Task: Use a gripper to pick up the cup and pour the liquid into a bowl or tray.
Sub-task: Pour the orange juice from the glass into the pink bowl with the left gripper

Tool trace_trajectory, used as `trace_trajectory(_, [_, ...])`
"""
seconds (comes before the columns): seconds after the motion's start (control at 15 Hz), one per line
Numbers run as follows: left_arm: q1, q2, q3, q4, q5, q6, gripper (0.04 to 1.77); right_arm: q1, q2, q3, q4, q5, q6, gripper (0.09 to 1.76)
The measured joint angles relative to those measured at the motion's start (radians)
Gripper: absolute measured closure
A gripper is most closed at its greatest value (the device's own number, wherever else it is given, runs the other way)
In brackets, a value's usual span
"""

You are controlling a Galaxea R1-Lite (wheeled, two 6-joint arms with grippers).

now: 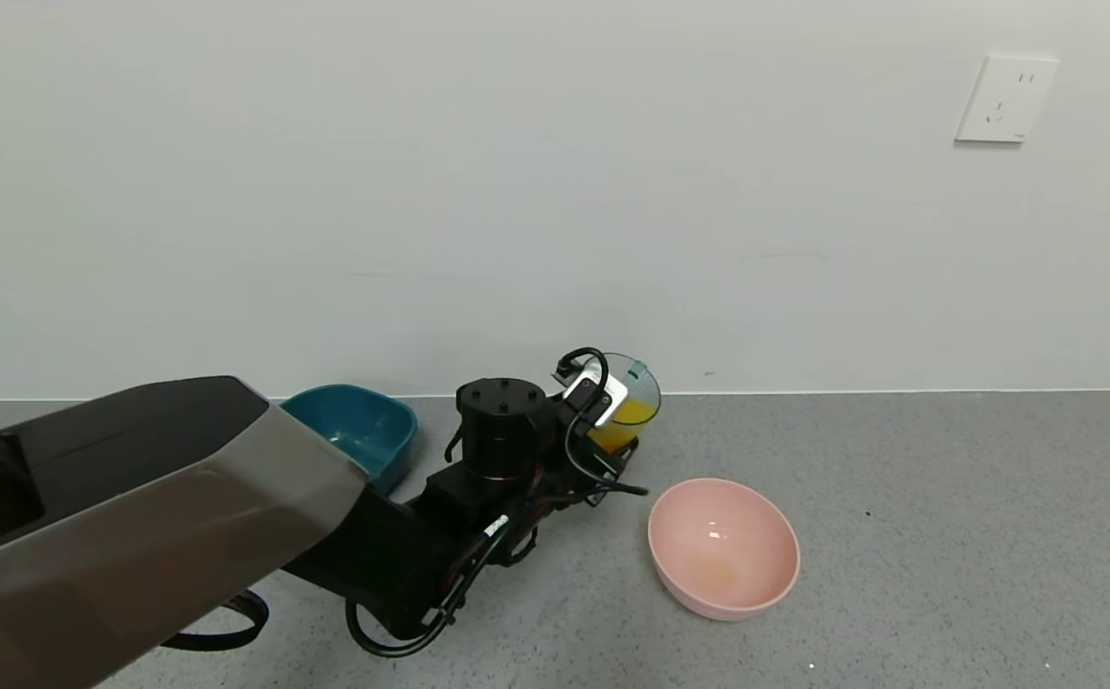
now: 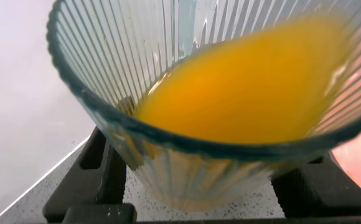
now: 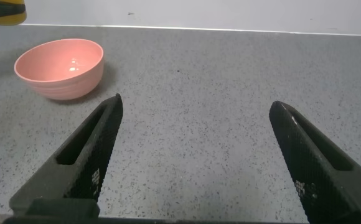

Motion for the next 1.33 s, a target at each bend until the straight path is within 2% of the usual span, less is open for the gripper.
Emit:
trace_trajectory(1.0, [-0.046,0.019,-0.014,0.029,-0.010,0.066,0.52,0.000,0.000,0.000,0.000,0.000,0.000,0.14])
trace_trajectory(1.33, [-0.050,0.017,-0.014,0.045,-0.016,0.114,0.52,0.000,0.000,0.000,0.000,0.000,0.000,0.14])
